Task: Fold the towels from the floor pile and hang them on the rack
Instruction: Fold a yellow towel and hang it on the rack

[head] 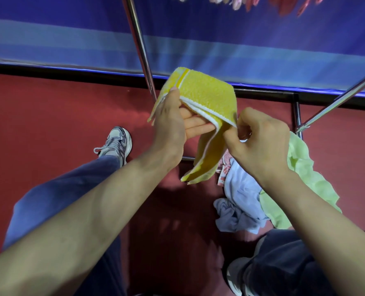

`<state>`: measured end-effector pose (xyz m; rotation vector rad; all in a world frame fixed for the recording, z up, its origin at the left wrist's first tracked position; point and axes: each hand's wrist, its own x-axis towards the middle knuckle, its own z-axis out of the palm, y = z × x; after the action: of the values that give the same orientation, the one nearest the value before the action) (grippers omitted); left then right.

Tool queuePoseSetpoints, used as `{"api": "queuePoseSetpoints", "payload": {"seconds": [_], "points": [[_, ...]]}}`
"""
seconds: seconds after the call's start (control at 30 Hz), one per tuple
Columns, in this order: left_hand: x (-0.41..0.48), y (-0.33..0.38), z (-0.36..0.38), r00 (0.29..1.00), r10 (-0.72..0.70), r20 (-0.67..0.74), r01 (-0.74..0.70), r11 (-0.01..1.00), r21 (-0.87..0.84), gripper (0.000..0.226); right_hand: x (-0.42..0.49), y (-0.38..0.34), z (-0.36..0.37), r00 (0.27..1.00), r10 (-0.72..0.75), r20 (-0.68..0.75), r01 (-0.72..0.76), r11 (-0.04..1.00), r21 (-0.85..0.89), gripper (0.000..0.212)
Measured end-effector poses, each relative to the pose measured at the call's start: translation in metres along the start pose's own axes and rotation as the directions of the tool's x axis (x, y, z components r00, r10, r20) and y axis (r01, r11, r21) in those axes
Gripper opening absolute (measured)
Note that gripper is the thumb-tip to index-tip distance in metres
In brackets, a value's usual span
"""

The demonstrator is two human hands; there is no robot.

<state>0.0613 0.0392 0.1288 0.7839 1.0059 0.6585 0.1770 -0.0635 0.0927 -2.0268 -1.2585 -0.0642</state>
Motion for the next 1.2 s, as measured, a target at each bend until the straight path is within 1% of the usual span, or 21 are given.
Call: {"api": "queuePoseSetpoints", "payload": {"seconds": [0.13, 0.23, 0.53, 0.63, 0.8, 0.9, 1.03, 1.2], "points": [[0.001, 0.000, 0.000, 1.000, 0.004, -0.015, -0.004, 1.000, -0.010, 0.052, -0.002, -0.001, 0.001, 0.999, -0.041, -0.017, 0.041, 0.998, 0.040, 0.016], [0.003, 0.000, 0.000, 1.000, 0.013, -0.024, -0.014, 1.000, -0.018, 0.051, -0.001, 0.001, 0.001, 0.999, -0.037, -0.013, 0.038, 0.999, 0.030, 0.016], [0.003, -0.001, 0.000, 0.999, 0.023, -0.049, -0.025, 0.999, -0.024, 0.051, -0.005, -0.001, 0.003, 0.994, -0.106, 0.009, 0.105, 0.994, 0.031, 0.014], [0.003, -0.001, 0.000, 0.999, 0.023, -0.047, -0.025, 0.999, -0.025, 0.051, -0.006, -0.001, 0.004, 0.991, -0.118, 0.063, 0.118, 0.993, 0.008, 0.017], [-0.001, -0.003, 0.002, 1.000, 0.001, -0.029, -0.001, 1.000, -0.011, 0.048, -0.012, -0.004, 0.011, 0.969, -0.158, 0.189, 0.167, 0.986, -0.031, 0.014], [-0.002, -0.004, 0.002, 1.000, -0.002, -0.023, 0.002, 1.000, -0.013, 0.045, -0.012, -0.002, 0.012, 0.968, -0.122, 0.220, 0.132, 0.991, -0.033, 0.019], [-0.005, -0.005, 0.005, 1.000, -0.017, 0.014, 0.017, 1.000, -0.017, 0.042, -0.009, -0.001, 0.011, 0.980, -0.017, 0.200, 0.033, 0.997, -0.073, 0.035], [-0.008, -0.006, 0.008, 0.996, -0.015, 0.093, 0.013, 1.000, 0.024, 0.046, -0.004, 0.001, 0.009, 0.980, 0.080, 0.181, -0.054, 0.988, -0.142, 0.032]]}}
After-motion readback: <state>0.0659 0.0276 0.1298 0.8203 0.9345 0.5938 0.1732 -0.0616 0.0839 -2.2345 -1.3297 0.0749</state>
